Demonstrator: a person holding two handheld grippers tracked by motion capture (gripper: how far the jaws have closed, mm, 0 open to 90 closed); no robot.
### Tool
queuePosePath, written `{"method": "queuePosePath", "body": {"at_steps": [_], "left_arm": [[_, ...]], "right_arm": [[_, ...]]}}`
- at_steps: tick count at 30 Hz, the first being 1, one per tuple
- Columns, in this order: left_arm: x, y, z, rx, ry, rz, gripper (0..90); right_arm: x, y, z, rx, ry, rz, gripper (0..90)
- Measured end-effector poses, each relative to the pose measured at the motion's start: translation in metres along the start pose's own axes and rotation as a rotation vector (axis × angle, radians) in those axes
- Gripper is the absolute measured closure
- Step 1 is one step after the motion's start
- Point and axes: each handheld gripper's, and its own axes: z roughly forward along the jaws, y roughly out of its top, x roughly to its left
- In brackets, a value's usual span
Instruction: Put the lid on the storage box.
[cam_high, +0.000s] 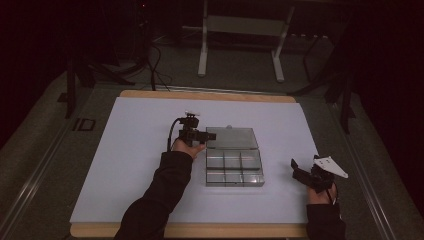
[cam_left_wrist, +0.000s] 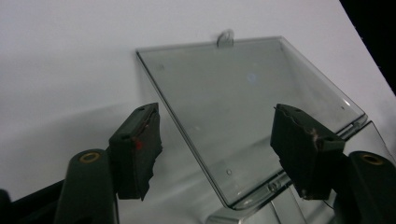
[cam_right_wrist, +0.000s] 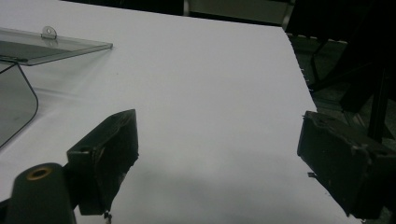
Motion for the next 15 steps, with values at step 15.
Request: {"method": "queuePosePath", "body": {"at_steps": [15], "left_arm": [[0.016,-0.007,0.02,0.096,-0.153,-0.176,42.1]], "right_arm": [[0.001,0.0,0.0,0.002,0.0,-0.006,12.4]]}}
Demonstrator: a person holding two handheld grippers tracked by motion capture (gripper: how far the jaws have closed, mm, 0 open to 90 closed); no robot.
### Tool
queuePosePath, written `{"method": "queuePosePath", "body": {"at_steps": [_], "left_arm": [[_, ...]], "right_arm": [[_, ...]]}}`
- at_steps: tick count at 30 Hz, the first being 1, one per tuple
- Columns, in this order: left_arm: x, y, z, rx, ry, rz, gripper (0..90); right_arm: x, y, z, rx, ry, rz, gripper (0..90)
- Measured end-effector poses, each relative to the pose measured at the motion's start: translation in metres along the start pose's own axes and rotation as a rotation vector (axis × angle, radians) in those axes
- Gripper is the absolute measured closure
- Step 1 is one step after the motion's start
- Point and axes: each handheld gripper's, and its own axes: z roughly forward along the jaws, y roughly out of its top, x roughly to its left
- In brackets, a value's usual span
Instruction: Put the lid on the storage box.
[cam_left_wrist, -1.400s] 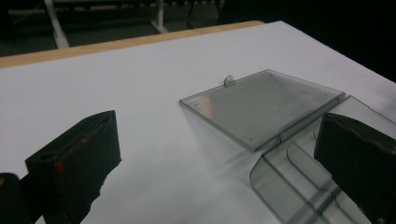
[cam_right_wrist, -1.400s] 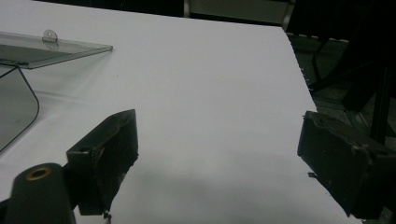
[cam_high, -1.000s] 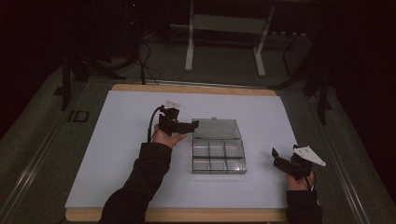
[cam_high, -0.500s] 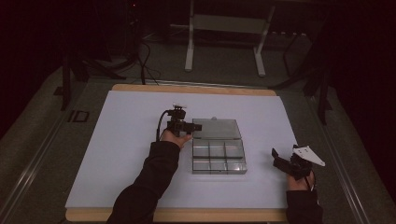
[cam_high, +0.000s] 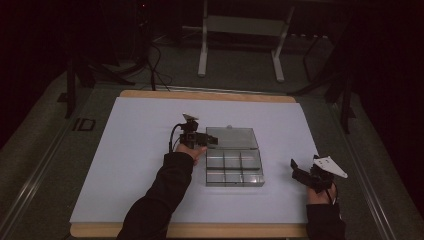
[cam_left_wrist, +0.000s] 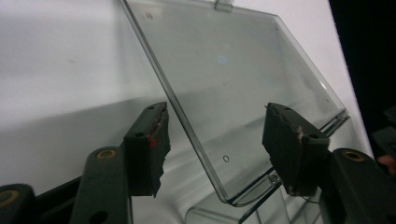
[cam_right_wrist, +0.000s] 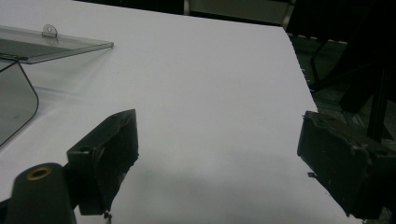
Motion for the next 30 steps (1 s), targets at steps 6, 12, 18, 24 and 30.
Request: {"method": "queuePosePath", "body": {"at_steps": [6,12,18,24,30], "left_arm": [[0.005,-0.002,0.007,0.0,-0.076,-0.051,49.8],[0.007,-0.001,0.001,-0.03,-0.092,-0.045,57.8],[0.007,-0.001,-0.013,-0.08,-0.144,0.013,71.1],[0.004,-0.006,-0.019,-0.093,-0.147,0.131,74.5],[0.0,-0.011,-0.024,-0.115,-0.125,0.256,75.6]], "right_arm": [[0.0,0.0,0.0,0.002,-0.001,0.002,12.4],[0.003,0.002,0.003,0.01,-0.005,-0.043,12.7],[0.015,0.011,0.008,0.019,0.114,-0.07,13.0],[0.032,0.032,0.015,0.006,0.275,-0.003,13.4],[0.055,0.06,0.028,-0.011,0.391,-0.042,28.3]]}}
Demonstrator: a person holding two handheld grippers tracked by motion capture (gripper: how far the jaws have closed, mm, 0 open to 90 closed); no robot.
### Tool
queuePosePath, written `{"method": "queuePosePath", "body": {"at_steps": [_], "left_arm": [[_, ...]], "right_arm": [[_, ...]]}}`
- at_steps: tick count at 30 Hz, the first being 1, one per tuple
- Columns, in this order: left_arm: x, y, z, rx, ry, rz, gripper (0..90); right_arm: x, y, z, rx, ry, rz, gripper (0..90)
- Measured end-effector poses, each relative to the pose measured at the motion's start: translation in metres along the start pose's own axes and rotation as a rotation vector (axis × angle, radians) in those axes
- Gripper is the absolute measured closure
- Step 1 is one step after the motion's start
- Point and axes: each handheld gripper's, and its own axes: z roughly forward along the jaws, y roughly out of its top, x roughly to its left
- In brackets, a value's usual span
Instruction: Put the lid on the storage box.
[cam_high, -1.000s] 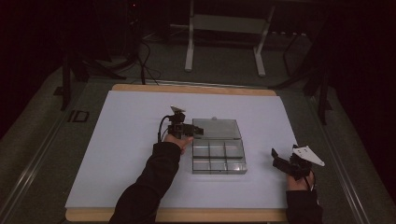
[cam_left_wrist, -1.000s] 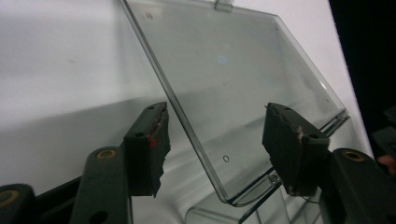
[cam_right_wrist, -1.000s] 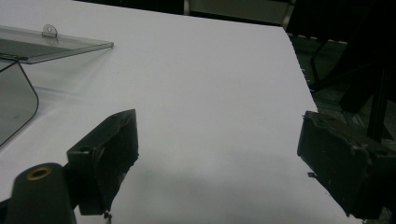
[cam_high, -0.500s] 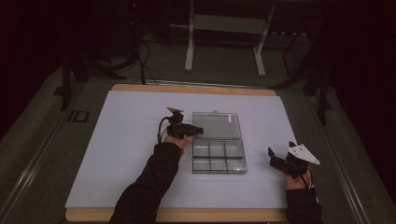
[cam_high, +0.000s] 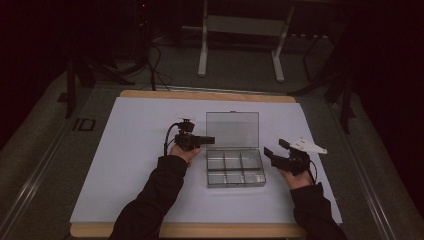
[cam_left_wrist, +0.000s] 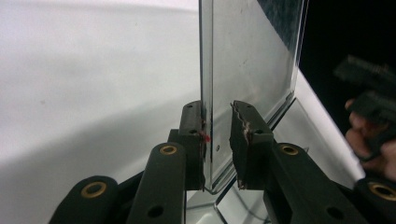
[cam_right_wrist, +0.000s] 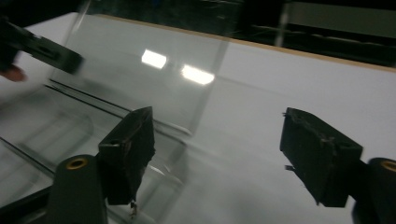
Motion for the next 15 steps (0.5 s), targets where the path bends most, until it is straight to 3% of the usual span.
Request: {"method": "queuePosePath", "body": {"at_steps": [5,9,15], "left_arm": [[-0.003,0.0,-0.002,-0.005,0.01,0.105,76.0],[-0.003,-0.002,-0.003,-0.025,0.008,0.187,76.3],[-0.001,-0.004,-0.004,-0.046,-0.013,0.24,76.7]], "right_arm": [[0.001,0.018,0.023,0.03,0.08,0.006,43.3],[-0.002,0.024,0.037,0.045,0.102,0.027,50.9],[-0.006,0.025,0.05,0.066,0.127,0.057,60.8]]}}
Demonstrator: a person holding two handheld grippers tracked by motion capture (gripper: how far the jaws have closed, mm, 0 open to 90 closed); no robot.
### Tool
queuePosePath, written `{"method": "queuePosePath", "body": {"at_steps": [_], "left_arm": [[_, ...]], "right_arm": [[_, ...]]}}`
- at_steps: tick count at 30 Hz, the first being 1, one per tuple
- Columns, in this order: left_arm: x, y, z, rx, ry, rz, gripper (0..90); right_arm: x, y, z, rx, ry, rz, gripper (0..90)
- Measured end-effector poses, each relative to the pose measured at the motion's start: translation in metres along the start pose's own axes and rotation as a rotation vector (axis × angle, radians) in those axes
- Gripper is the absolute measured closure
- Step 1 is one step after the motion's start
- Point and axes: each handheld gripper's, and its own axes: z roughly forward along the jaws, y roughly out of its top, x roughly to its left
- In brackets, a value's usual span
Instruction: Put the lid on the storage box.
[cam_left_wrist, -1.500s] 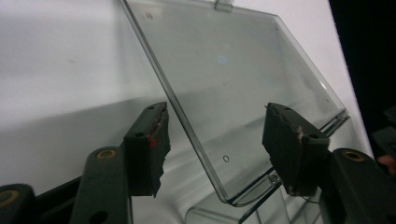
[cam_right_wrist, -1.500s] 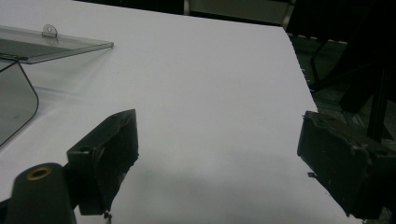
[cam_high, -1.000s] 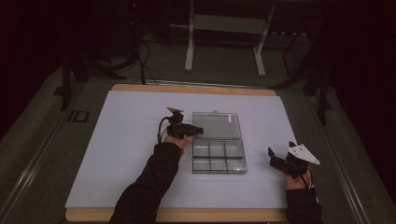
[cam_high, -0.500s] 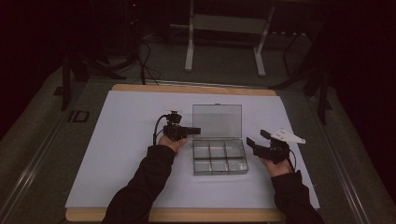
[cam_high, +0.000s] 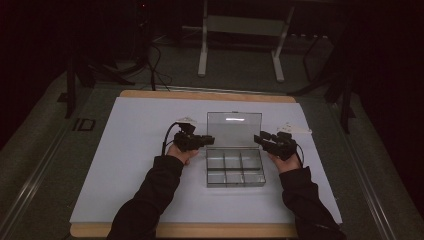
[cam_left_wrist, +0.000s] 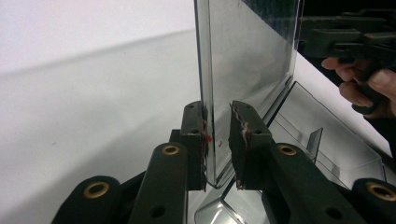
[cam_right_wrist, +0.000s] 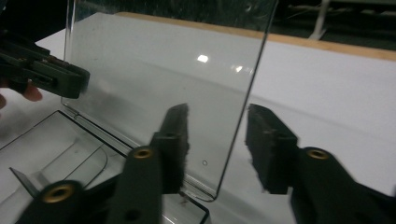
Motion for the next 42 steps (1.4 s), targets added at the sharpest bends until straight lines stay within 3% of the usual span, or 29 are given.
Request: {"method": "queuePosePath", "body": {"at_steps": [5,11,15,18,42], "left_arm": [[0.0,0.002,-0.002,-0.013,-0.013,0.041,77.2],[-0.004,0.013,-0.012,-0.059,0.009,0.037,76.6],[-0.01,0.017,-0.015,-0.038,0.05,0.09,76.7],[-0.014,0.017,-0.017,-0.037,0.061,0.104,76.6],[-0.03,0.002,-0.039,-0.049,0.064,0.185,77.6]], "right_arm": [[-0.005,0.003,0.006,0.019,0.003,0.01,73.0],[-0.007,0.006,0.0,0.011,0.025,0.008,79.4],[-0.004,0.008,-0.002,0.015,0.019,-0.013,80.2],[-0.004,0.007,-0.004,0.011,0.028,-0.016,80.9],[0.002,0.001,-0.017,-0.006,0.083,-0.052,82.1]]}}
